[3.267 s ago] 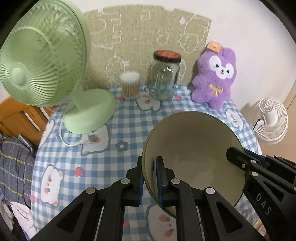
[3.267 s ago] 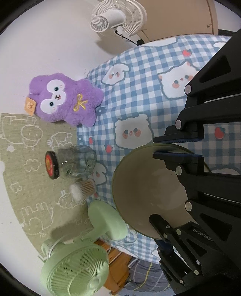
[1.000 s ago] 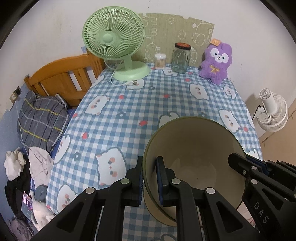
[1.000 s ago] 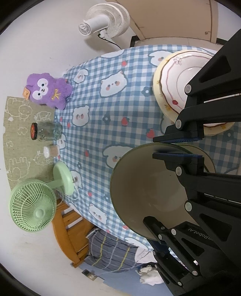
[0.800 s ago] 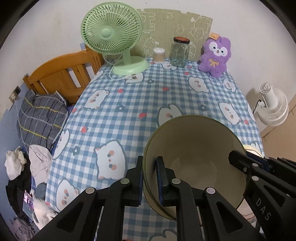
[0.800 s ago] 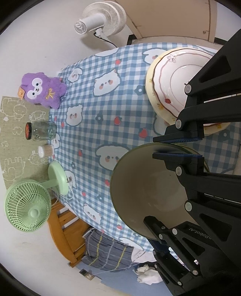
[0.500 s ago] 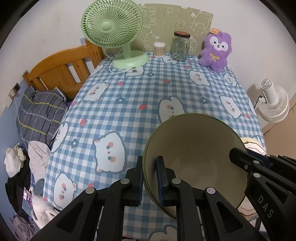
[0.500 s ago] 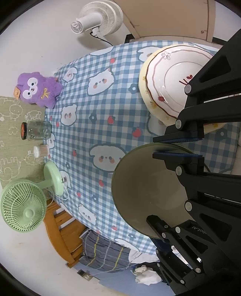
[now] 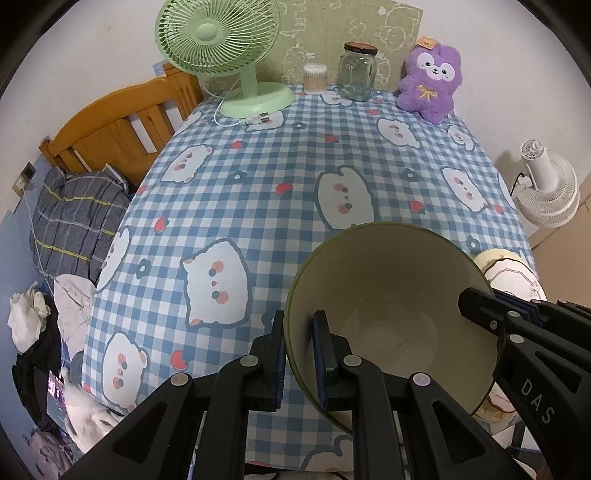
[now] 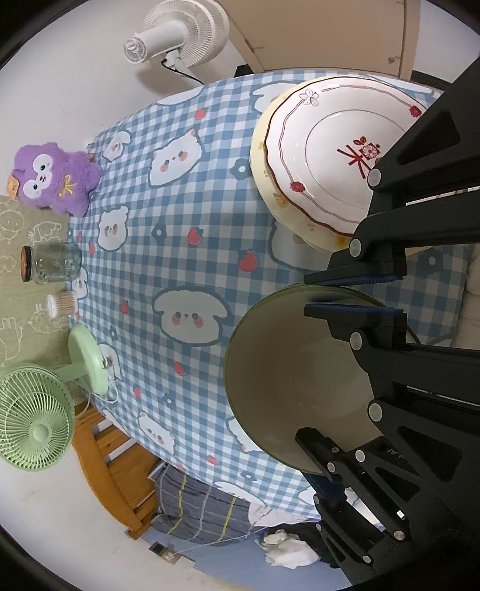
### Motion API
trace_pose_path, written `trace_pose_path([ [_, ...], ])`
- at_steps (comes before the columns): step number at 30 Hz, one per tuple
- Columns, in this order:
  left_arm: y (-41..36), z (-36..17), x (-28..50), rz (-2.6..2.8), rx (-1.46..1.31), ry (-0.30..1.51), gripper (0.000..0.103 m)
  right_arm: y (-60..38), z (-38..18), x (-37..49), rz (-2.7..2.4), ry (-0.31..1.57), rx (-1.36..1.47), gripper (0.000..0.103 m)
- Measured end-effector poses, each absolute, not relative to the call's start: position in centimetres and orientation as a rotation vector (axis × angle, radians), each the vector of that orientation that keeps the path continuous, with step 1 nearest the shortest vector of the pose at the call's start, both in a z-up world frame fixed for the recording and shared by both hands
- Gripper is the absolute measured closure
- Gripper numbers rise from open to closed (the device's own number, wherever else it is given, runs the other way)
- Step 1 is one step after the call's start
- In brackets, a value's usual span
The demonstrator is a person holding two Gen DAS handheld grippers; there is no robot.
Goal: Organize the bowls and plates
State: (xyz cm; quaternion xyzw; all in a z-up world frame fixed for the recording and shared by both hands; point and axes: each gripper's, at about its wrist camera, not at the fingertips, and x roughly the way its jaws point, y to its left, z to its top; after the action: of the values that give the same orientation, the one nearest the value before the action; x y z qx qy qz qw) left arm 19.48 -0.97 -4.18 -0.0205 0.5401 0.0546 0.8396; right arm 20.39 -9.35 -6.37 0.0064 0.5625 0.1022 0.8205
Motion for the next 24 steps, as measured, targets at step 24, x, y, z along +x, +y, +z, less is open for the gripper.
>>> trace_pose_path([
  [24,-1.0,-6.1,21.1,0.079,-0.009,1.159,0.090,-9.3,-7.8,21.2,0.175,1.225,-0.002,0.091],
])
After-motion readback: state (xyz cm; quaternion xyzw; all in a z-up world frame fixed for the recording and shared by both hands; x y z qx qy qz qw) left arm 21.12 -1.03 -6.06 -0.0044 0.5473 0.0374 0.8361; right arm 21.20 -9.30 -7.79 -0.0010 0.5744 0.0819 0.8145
